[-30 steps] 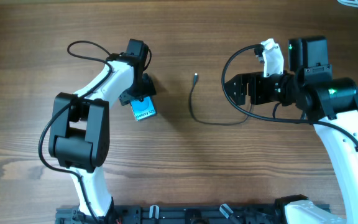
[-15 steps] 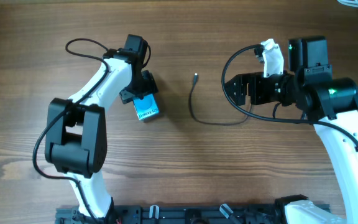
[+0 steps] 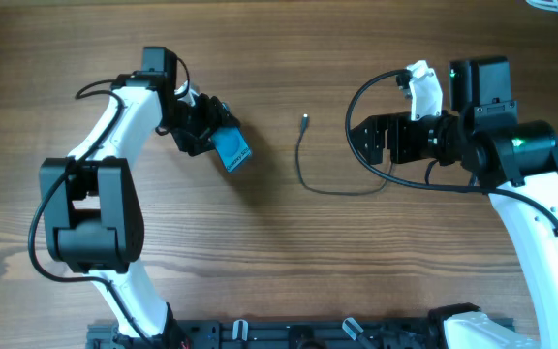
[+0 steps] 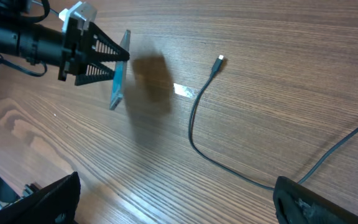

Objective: Plug charger to phone and switch on socket
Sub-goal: 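Raise the phone upright with the left gripper and hold it mid-table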

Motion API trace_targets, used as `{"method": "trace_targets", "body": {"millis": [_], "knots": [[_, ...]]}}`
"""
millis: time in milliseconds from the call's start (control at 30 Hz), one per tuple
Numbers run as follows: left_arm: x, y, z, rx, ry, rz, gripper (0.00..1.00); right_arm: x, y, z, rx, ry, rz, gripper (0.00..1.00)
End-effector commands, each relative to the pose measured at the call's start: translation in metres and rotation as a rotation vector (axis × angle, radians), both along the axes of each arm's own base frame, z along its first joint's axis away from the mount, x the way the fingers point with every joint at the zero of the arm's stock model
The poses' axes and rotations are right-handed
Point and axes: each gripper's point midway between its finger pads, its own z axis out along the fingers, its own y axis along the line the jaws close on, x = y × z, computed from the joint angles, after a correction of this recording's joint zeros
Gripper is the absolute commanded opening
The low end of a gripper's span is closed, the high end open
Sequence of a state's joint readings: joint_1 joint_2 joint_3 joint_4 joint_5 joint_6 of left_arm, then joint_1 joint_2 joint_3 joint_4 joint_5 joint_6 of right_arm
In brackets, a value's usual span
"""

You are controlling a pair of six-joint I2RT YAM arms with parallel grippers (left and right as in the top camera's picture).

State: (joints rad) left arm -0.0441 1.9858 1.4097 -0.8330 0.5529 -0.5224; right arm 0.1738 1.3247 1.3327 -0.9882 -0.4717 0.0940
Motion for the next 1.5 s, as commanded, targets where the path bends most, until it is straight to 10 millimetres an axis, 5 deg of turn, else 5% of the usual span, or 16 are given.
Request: {"method": "trace_targets", "body": {"millis": [0, 233, 467, 933, 1467], "knots": [[0.009, -0.019, 0.043, -0.226, -0.056, -0.006, 0.66, 0.001, 0.004, 0.004, 0.02, 0.007, 0.001, 1.0], [0.014, -0.037, 0.078, -0.478, -0.053, 0.008, 0.66, 0.001, 0.004, 0.003, 0.019, 0.008, 0.001, 1.0], [0.014, -0.041, 0.084, -0.548, 0.124, 0.165, 0.61, 0.0, 0.003, 0.003, 0.019, 0.011, 0.002, 1.0], [-0.001, -0.059, 0.132, -0.849, 0.341, 0.165, 0.55, 0.0, 0.003, 0.003, 0.019, 0.012, 0.001, 1.0], [0.0, -0.059, 0.128, -0.828, 0.369, 0.197, 0.55, 0.0, 0.003, 0.003, 0.019, 0.014, 0.001, 1.0]]}}
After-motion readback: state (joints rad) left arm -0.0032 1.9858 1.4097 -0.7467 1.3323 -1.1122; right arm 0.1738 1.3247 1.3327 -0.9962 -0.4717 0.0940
